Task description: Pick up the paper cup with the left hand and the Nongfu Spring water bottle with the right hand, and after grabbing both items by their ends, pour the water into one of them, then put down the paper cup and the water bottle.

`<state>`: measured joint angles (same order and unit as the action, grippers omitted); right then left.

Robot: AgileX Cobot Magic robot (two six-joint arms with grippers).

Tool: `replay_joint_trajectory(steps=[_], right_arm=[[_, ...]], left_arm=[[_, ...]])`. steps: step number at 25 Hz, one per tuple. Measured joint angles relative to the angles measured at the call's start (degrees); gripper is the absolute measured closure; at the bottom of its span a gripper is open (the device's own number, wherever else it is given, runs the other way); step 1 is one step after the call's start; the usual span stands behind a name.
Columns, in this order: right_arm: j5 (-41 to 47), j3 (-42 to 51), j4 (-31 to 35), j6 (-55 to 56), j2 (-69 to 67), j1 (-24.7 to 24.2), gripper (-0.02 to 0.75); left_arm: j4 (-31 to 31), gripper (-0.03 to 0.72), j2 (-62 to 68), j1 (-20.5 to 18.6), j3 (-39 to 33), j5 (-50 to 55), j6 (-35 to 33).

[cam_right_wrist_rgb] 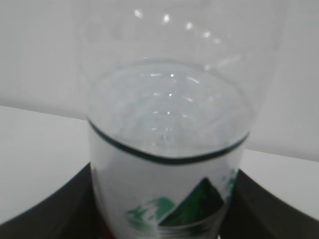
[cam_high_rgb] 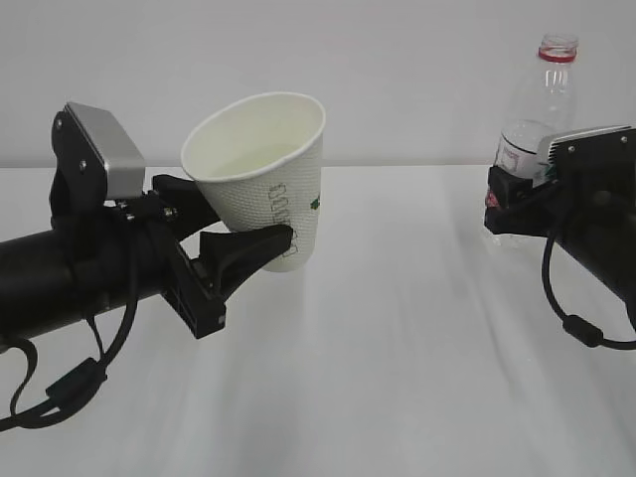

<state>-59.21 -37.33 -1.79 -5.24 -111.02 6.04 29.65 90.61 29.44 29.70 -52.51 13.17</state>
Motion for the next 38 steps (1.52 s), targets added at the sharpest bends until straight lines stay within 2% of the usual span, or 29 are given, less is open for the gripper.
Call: replay_joint_trajectory(steps=[10, 17, 27, 38], right_arm=[[0.00, 0.00, -0.14, 0.00, 0.00, 0.00, 0.288], [0.00, 0.00, -0.24, 0.00, 0.00, 0.00, 0.288], [-0.23, 0.00, -0.24, 0.09, 0.00, 0.00, 0.288], [-1.19, 0.00, -0.36, 0.09, 0.00, 0.00, 0.288]], left_arm=[[-8.61, 0.251, 0.00, 0.00, 0.00, 0.13, -5.23], [-11.72, 0.251, 0.00, -0.13, 0.00, 2.13, -8.46], [-12.55, 0.251, 0.00, -5.70, 0.00, 2.13, -8.72], [-16.84, 0.251, 0.00, -12.19, 0.00, 2.90, -8.81]])
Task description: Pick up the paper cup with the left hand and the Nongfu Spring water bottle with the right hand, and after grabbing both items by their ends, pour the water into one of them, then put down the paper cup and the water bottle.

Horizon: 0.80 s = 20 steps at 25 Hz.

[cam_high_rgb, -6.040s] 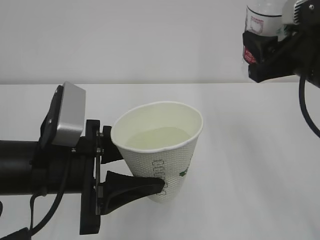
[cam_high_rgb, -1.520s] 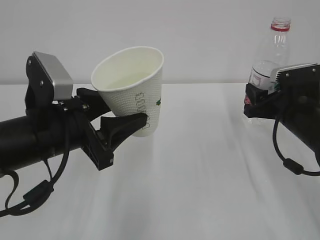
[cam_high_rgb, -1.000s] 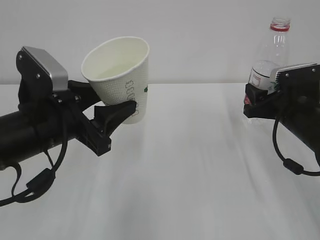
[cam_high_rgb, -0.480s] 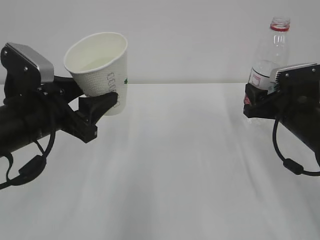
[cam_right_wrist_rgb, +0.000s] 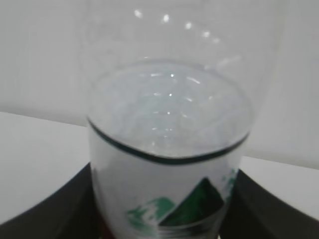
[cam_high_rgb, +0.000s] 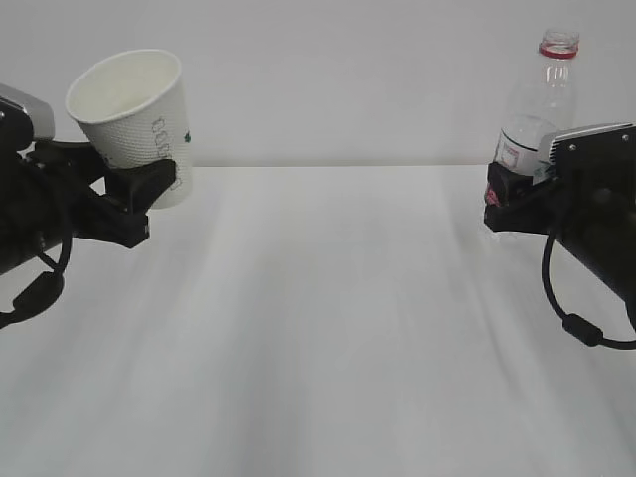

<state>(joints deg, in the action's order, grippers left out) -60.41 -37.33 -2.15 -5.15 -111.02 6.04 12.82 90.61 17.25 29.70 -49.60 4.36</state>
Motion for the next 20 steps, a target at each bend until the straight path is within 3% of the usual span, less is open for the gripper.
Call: replay_joint_trajectory(steps=[20], right_arm=[[-0.04, 0.00, 0.00, 0.00, 0.00, 0.00, 0.288]], left_arm=[[-4.79, 0.251, 0.26, -9.09, 0.00, 1.37, 0.00]])
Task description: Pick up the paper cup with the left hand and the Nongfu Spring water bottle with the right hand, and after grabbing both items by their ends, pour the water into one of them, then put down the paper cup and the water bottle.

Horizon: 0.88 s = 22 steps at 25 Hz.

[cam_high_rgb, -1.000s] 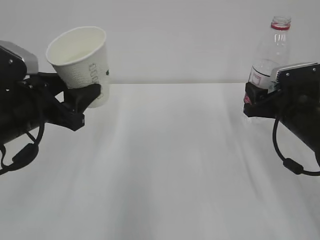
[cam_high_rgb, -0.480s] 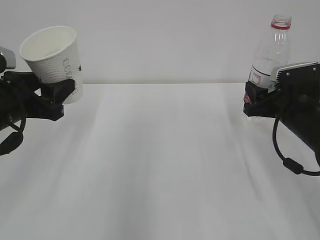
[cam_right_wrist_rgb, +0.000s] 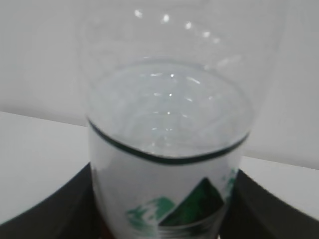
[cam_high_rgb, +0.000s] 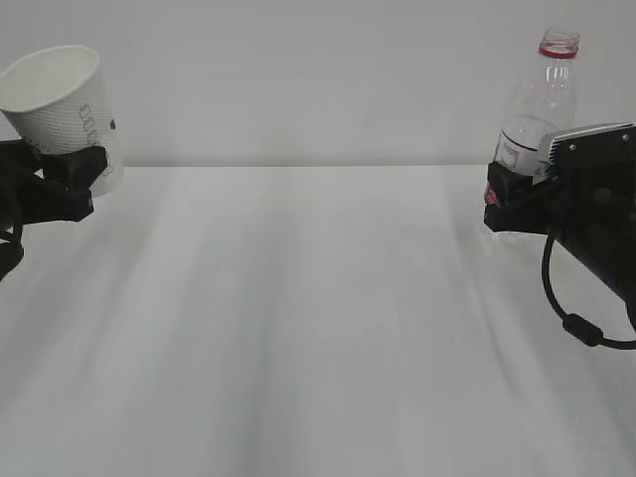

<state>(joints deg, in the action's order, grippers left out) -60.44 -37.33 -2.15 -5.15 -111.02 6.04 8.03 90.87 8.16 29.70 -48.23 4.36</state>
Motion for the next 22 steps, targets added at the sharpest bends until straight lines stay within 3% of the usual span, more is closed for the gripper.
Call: replay_joint_trajectory(steps=[22], right_arm=[[0.00, 0.00, 0.00, 0.00, 0.00, 0.00, 0.288]], left_arm=[[-5.85, 0.262, 8.64, -7.02, 0.00, -8.90, 0.00]])
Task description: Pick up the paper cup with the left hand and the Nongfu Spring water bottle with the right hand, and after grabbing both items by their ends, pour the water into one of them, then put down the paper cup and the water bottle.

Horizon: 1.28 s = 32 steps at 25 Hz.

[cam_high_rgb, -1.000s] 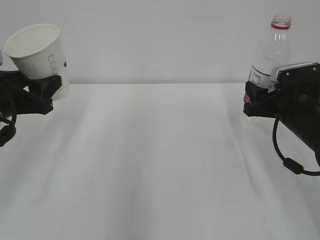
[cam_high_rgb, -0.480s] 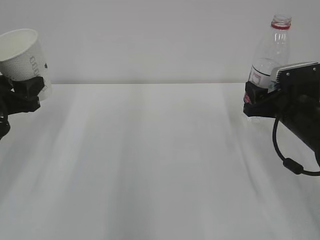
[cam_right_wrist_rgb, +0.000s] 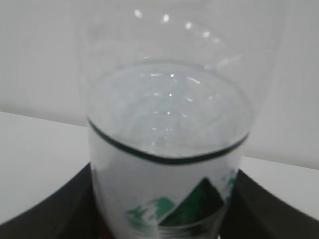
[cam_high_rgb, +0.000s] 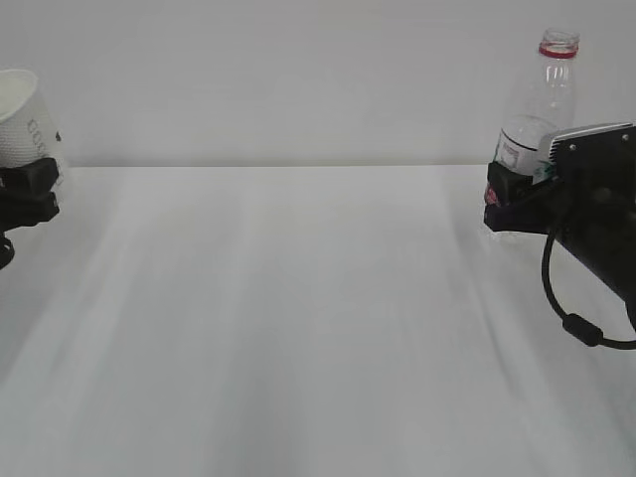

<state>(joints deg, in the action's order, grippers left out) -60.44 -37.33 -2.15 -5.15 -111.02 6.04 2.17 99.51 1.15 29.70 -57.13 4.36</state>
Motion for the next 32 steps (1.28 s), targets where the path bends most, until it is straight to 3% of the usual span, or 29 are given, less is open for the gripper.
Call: replay_joint_trajectory(steps=[15, 32], right_arm=[[0.00, 0.00, -3.98, 0.00, 0.00, 0.00, 0.288], [-0.09, 0.00, -1.55, 0.00, 0.00, 0.00, 0.288]], left_arm=[[-0.33, 0.262, 6.31, -1.95, 0.00, -5.36, 0.00], [-0.33, 0.265, 13.14, -1.95, 2.57, -6.21, 0.00]])
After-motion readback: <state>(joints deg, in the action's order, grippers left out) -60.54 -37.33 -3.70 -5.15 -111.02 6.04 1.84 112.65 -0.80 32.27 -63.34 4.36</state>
